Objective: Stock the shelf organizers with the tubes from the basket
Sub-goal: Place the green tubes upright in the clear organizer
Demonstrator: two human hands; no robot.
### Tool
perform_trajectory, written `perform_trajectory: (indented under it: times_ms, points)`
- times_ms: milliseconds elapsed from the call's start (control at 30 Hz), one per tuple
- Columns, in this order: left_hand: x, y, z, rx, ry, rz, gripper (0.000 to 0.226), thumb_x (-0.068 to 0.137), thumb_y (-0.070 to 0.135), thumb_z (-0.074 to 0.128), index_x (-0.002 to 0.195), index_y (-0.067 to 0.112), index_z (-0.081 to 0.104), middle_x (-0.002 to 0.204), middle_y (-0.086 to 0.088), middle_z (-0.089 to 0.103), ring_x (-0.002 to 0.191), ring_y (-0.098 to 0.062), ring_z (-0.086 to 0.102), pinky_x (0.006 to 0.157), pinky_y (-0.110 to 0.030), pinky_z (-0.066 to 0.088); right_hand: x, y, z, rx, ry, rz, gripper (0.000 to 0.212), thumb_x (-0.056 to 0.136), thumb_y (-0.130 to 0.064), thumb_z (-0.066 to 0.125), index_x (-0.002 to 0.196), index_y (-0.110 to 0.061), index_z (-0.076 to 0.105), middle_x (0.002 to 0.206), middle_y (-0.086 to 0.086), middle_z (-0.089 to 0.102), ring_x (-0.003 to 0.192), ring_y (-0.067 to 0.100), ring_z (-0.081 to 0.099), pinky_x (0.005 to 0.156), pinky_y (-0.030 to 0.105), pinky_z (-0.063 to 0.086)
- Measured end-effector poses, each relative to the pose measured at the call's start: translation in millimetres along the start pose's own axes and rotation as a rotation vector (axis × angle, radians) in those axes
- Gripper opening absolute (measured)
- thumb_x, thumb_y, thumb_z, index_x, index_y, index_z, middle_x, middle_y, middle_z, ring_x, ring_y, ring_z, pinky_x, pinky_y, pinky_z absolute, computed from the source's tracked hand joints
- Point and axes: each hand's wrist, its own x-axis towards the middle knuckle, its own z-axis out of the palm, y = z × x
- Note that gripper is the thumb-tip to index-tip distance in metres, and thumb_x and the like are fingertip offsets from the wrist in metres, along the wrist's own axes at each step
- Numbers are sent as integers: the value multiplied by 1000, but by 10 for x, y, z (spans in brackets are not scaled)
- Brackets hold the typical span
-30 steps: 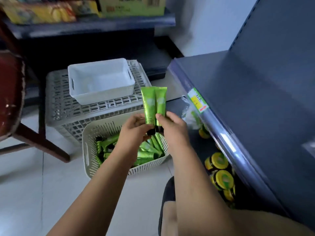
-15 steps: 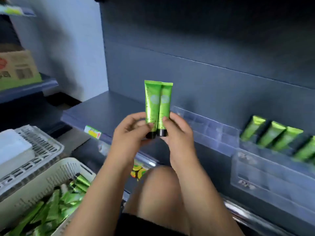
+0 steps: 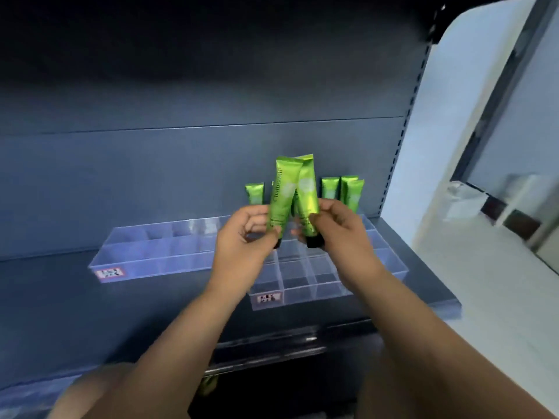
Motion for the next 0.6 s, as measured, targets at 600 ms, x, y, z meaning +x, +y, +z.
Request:
perform_trajectory:
  times_ms: [600]
  points:
    - [938,-917,525,17,-136,-72,29,89,-3,67,98,24,66,81,10,70,77,-4,62,73,-27,52,1234,379,-441,50,185,-53,9,101,-14,58,94,-12,63,86,16,69,72,25,63,69,38,54]
